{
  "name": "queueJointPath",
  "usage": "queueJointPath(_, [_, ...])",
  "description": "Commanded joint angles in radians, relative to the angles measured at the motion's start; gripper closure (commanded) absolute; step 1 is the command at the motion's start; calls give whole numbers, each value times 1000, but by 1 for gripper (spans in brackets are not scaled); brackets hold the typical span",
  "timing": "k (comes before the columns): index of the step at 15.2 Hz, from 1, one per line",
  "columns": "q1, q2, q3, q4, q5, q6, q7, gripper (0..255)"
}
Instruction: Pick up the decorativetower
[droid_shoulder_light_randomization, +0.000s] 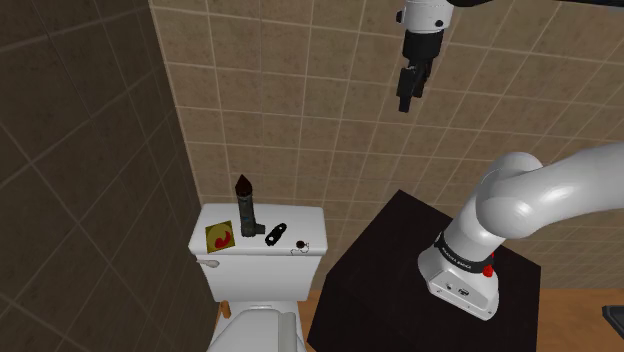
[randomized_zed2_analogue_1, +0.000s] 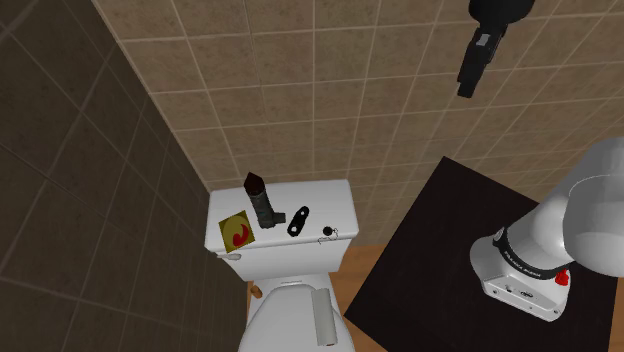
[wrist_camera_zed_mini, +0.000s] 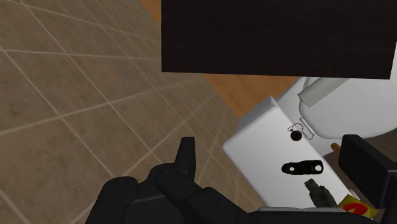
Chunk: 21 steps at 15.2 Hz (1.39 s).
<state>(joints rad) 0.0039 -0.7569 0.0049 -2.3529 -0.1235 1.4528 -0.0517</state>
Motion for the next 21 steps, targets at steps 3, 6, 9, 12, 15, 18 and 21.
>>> queueJointPath(3, [10,15,-9,-52,1,80,-15,0])
queueJointPath(6, [24,50,-22,-121,3,203,-38,0])
queueJointPath(9, [38,101,-34,-178,6,329,-61,0])
queueJointPath(12, [53,168,-45,-221,9,458,-85,0])
queueJointPath(15, [68,251,-55,-251,15,588,-111,0])
queueJointPath(18, [85,347,-63,-266,23,718,-139,0])
queueJointPath(21, [103,455,-68,-267,37,845,-170,0])
